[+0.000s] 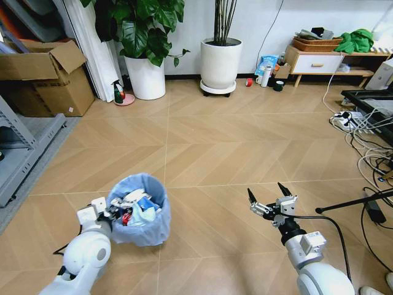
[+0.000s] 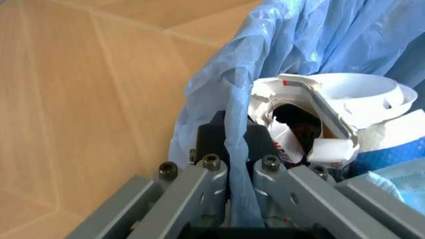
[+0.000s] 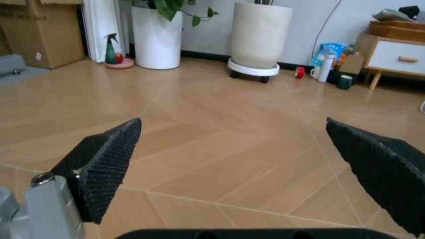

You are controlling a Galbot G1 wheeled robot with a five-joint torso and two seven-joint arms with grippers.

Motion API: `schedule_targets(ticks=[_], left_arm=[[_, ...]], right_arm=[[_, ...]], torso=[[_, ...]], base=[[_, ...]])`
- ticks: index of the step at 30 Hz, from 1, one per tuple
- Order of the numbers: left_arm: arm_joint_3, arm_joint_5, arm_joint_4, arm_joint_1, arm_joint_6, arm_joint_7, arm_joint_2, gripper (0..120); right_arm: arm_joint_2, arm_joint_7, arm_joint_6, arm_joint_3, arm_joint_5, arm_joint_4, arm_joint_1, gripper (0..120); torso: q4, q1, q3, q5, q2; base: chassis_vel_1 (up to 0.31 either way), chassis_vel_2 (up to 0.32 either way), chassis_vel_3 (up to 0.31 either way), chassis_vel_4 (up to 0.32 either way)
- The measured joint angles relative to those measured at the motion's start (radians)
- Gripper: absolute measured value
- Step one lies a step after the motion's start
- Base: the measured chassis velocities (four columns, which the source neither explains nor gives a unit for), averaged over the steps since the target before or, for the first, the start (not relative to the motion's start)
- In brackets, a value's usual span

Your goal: Pick up the trash bin and place the garbage on the floor into it.

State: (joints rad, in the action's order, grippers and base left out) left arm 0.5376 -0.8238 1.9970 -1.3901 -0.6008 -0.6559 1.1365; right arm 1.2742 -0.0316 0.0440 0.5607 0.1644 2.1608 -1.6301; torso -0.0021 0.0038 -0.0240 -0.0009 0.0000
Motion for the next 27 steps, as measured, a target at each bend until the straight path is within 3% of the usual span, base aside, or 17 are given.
schedule_targets(ticks=[11, 27], left_arm=[[0.028, 0.012, -0.03, -0.02, 0.005, 0.017, 0.04, 0], [0.003, 0.008, -0.046, -0.012, 0.008, 0.014, 0.044, 0]], right_arm=[[-0.002, 0.002, 0.001, -0.008, 0.002, -0.005, 0.012, 100], [0.0, 0.003, -0.005, 0.0, 0.001, 0.003, 0.003, 100]], torso=[[-0.0001, 0.0, 0.0, 0.0001, 0.0], [-0.0002, 0.0, 0.0, 0.0001, 0.0]], base=[[0.0, 0.0, 0.0, 0.0], [0.0, 0.0, 0.0, 0.0]])
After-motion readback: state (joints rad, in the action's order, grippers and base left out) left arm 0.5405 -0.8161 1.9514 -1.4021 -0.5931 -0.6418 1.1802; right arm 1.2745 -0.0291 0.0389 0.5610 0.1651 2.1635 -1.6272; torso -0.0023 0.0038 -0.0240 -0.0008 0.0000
